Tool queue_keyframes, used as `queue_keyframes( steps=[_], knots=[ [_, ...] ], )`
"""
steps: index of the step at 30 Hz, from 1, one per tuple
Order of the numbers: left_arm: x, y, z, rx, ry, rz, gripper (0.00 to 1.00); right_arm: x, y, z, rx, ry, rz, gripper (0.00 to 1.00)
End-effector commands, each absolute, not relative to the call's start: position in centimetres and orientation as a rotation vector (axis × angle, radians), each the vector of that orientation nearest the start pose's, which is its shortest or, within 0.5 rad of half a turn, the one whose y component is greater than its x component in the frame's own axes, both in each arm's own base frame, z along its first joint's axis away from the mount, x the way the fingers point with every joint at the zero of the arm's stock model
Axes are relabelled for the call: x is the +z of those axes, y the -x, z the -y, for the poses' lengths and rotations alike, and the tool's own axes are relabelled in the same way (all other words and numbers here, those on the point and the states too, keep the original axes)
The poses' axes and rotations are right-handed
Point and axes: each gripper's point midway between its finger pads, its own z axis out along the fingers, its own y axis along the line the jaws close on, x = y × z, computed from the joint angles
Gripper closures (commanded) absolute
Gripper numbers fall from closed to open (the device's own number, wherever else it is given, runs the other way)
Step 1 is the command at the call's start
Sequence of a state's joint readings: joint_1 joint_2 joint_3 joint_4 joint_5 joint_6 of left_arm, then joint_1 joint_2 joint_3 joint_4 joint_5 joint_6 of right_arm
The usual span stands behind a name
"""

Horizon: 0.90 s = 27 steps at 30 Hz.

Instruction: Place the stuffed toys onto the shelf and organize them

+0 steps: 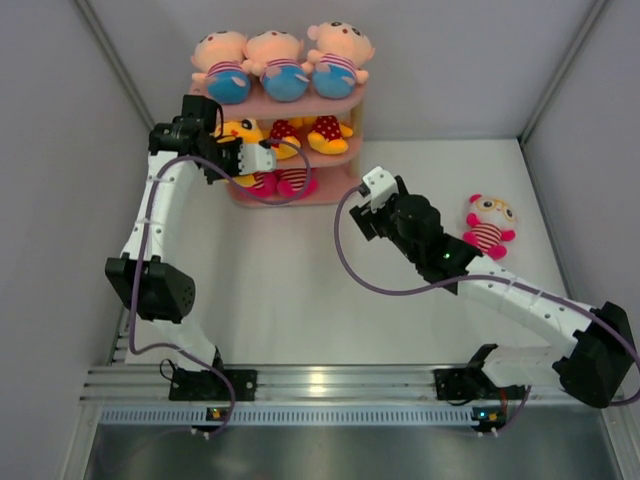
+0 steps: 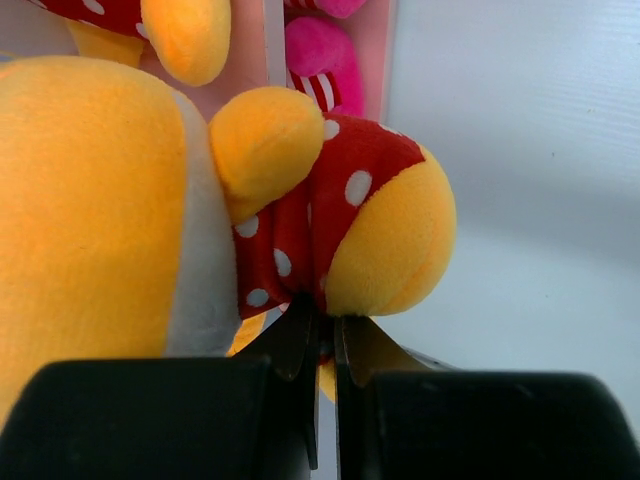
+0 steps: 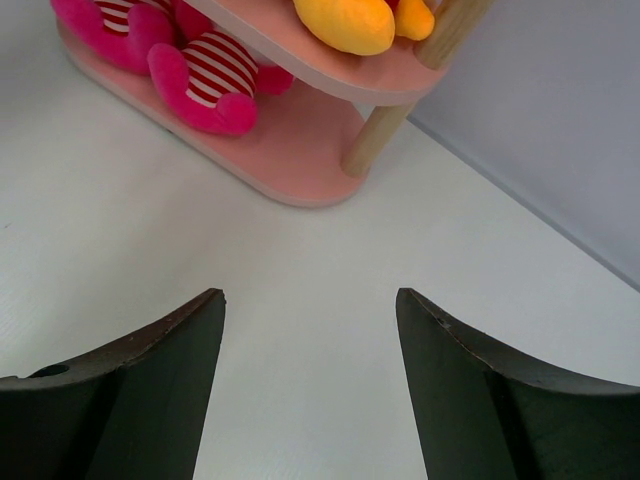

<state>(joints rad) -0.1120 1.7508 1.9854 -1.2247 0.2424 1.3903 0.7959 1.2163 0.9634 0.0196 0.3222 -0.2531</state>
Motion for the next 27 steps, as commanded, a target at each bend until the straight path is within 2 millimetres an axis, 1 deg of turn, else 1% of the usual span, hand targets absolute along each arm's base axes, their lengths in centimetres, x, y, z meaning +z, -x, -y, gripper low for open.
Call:
queue_keyframes(
  steps=[1,4,5,8,10,11,14,16,17,18,19,20,25,27],
  knots=[
    [29.7,-44.2,5.0,0.277,-1.721,-1.726,1.0,28.5,-32.6,-23.4,0.136,0.622,-1.605,0.3],
    [29.2,-45.1,4.9,0.285,-1.708,-1.74,1.0,28.4,-32.5,-23.0,0.126,0.615,-1.61,0.3],
    [29.0,-45.5,4.6,0.307,-1.702,-1.759,1.0,28.3,-32.5,-22.9,0.125,0.617,-1.612,0.3],
    [29.1,-46.4,4.3,0.326,-1.659,-1.77,1.0,28.4,-32.4,-22.7,0.122,0.615,-1.613,0.3],
    [28.9,-46.5,4.3,0.318,-1.649,-1.781,1.0,28.3,-32.3,-22.6,0.122,0.612,-1.614,0.3],
    [28.3,-46.5,4.3,0.307,-1.654,-1.794,1.0,28.2,-32.4,-22.6,0.121,0.615,-1.618,0.3],
    [27.6,-46.5,4.2,0.299,-1.66,-1.809,1.0,27.9,-32.3,-22.6,0.123,0.614,-1.623,0.3],
    [27.8,-47.3,4.3,0.3,-1.632,-1.802,1.0,27.9,-32.3,-22.7,0.125,0.615,-1.624,0.3],
    [28.4,-47.6,4.3,0.307,-1.611,-1.793,1.0,27.8,-32.3,-22.6,0.123,0.615,-1.629,0.3],
    [28.6,-47.9,4.5,0.304,-1.604,-1.784,1.0,27.7,-32.3,-22.6,0.122,0.615,-1.63,0.3],
    [28.5,-48.3,4.5,0.307,-1.598,-1.787,1.0,27.8,-32.3,-22.6,0.124,0.611,-1.63,0.3],
    [29.1,-48.7,4.5,0.32,-1.578,-1.775,1.0,27.8,-32.2,-22.6,0.129,0.611,-1.63,0.3],
    [29.2,-50.4,4.6,0.332,-1.56,-1.762,1.0,27.8,-32.1,-22.5,0.13,0.607,-1.636,0.3],
    [29.2,-50.7,4.8,0.326,-1.555,-1.758,1.0,27.8,-32.0,-22.5,0.131,0.607,-1.64,0.3]
  ],
)
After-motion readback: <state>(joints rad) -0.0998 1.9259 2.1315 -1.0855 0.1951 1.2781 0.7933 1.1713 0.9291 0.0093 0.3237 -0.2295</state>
